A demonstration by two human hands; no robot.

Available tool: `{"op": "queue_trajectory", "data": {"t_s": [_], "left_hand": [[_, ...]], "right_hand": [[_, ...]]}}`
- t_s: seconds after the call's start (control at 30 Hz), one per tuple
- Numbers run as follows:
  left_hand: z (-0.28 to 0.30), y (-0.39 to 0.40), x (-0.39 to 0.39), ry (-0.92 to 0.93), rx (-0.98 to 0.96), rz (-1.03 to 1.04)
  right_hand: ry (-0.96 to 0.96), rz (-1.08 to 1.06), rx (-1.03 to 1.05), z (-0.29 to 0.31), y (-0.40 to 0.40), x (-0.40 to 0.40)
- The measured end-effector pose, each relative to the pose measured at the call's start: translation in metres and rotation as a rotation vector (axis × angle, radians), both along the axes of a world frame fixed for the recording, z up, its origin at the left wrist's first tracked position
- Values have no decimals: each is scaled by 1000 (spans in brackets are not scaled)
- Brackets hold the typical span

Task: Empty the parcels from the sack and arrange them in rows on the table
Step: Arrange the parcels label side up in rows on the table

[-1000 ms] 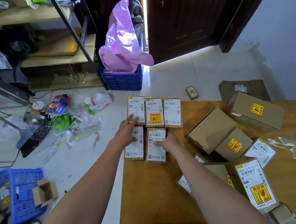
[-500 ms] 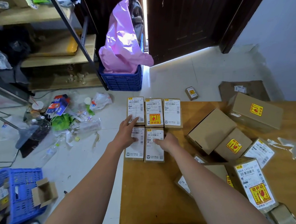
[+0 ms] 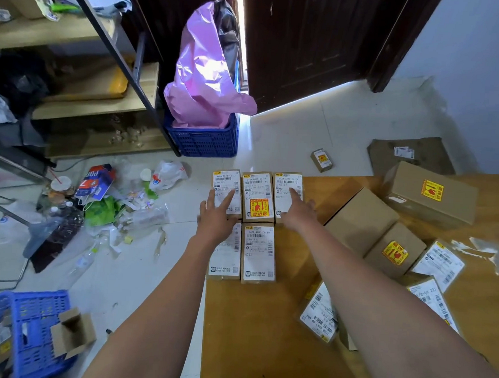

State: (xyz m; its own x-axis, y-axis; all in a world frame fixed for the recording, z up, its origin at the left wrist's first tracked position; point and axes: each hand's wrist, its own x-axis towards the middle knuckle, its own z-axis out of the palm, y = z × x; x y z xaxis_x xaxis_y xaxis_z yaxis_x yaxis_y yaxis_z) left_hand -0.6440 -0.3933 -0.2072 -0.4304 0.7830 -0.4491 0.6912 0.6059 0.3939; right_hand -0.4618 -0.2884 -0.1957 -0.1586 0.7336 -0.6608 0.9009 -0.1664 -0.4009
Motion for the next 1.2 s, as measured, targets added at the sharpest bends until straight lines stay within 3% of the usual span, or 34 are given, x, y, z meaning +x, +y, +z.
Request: {"op": "queue_trajectory", "data": {"t_s": [0.5, 0.7, 0.87, 1.03, 1.2], "left_hand": [[-4, -4, 4, -30, -2, -16], [-8, -23, 14, -225, 35, 402], [-14, -43, 18, -319, 8, 516], [-18, -55, 22, -383, 35, 626], [-20, -60, 23, -389, 40, 652]], "right_hand": [[40, 24, -20, -5, -1, 5], [-79, -309, 243, 9, -31, 4], [98, -383, 68, 4, -57, 8], [106, -126, -179, -3, -76, 5], [144, -113, -190, -11, -79, -2]]}}
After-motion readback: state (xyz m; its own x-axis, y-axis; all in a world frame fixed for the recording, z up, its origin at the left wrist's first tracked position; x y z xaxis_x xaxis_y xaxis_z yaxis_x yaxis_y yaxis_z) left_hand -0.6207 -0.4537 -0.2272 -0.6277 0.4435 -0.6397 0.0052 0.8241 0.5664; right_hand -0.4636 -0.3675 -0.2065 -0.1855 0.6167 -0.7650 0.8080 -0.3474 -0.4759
